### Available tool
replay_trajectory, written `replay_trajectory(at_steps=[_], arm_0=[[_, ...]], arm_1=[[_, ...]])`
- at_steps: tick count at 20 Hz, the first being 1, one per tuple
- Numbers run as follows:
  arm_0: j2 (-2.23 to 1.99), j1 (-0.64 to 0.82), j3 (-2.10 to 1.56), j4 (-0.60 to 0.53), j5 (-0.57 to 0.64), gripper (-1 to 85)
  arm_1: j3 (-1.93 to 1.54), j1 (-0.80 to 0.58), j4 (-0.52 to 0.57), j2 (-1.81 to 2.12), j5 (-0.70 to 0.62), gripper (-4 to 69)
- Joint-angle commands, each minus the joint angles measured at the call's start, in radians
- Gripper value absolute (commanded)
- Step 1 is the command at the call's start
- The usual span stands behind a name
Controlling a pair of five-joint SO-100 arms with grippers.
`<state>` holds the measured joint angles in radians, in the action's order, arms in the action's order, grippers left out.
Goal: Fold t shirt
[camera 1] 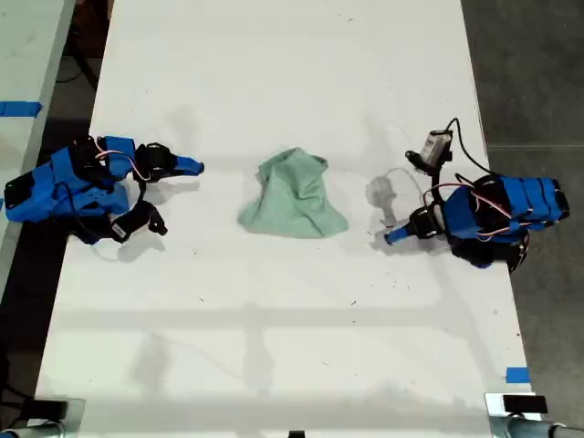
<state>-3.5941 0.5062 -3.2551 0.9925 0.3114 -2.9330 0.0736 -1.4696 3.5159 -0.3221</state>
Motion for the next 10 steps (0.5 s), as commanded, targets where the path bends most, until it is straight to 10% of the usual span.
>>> replay_trajectory(at_steps=[1,4,10], arm_0=[[-0.003,-0.003,-0.043,0.009,0.089,3.1],[-0.003,-0.046,-0.043,0.009,0.109,3.1],[-0.003,-0.126,-0.043,0.009,0.109,3.1]], arm_1=[[-0.043,-0.02,-0.006,-0.008,-0.089,12.0],[-0.061,-0.129,0.038,-0.008,-0.472,10.9],[-0.16,-0.221,0.1,-0.009,-0.491,7.6]])
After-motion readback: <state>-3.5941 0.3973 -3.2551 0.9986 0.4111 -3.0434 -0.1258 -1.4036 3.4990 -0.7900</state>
